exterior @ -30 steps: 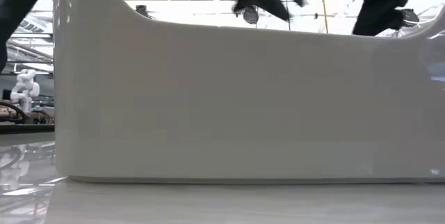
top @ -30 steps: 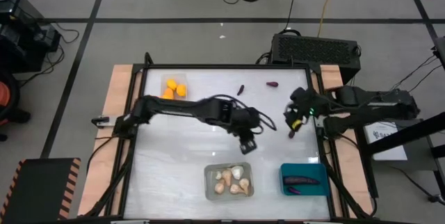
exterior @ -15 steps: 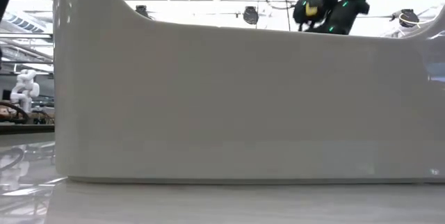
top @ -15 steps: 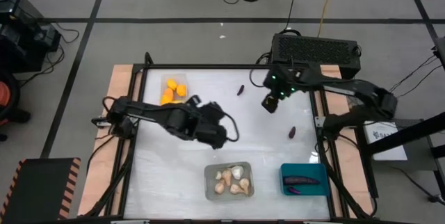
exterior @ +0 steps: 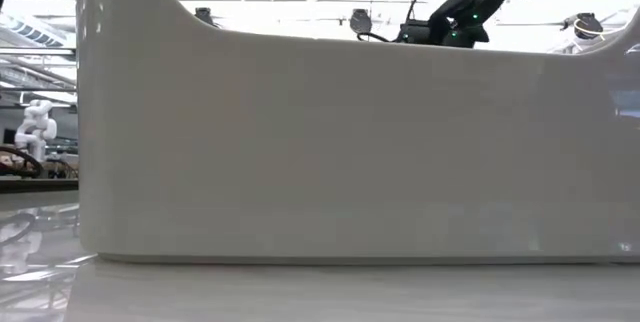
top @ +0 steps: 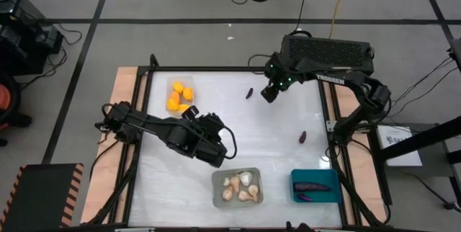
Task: Sort produce into baskets
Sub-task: Put the eggplant into the blue bin
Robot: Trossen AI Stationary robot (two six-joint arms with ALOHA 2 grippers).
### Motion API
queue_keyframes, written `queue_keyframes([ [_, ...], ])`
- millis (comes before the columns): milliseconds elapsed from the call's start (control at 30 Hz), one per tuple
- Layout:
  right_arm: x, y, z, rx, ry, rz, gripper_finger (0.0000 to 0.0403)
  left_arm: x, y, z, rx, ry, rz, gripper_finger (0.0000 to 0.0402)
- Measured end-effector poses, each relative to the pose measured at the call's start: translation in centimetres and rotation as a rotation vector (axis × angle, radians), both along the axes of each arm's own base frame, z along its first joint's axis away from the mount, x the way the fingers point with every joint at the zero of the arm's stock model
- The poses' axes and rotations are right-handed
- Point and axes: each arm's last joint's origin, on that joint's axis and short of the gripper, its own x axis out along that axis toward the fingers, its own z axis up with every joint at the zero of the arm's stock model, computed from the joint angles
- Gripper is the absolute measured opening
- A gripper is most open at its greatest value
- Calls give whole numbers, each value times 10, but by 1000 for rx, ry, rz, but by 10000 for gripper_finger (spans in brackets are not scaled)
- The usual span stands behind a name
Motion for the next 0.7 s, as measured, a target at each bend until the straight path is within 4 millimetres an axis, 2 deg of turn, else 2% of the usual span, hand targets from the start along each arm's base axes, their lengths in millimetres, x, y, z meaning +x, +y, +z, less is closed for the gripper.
queue_keyframes([
  [167, -10, -11, -1, 33, 146, 127, 183, 3, -2, -17, -7, 40, 13, 160],
  [367, -23, -26, -22, 91, 314, 192, 183, 8, -5, -27, -56, 18, 2, 160],
  [567, -25, -34, -42, 79, 447, 247, 183, 16, -9, -35, -75, -13, -46, 160],
  [700, -22, -38, -48, 40, 476, 263, 183, 18, -9, -46, -87, 10, -44, 160],
])
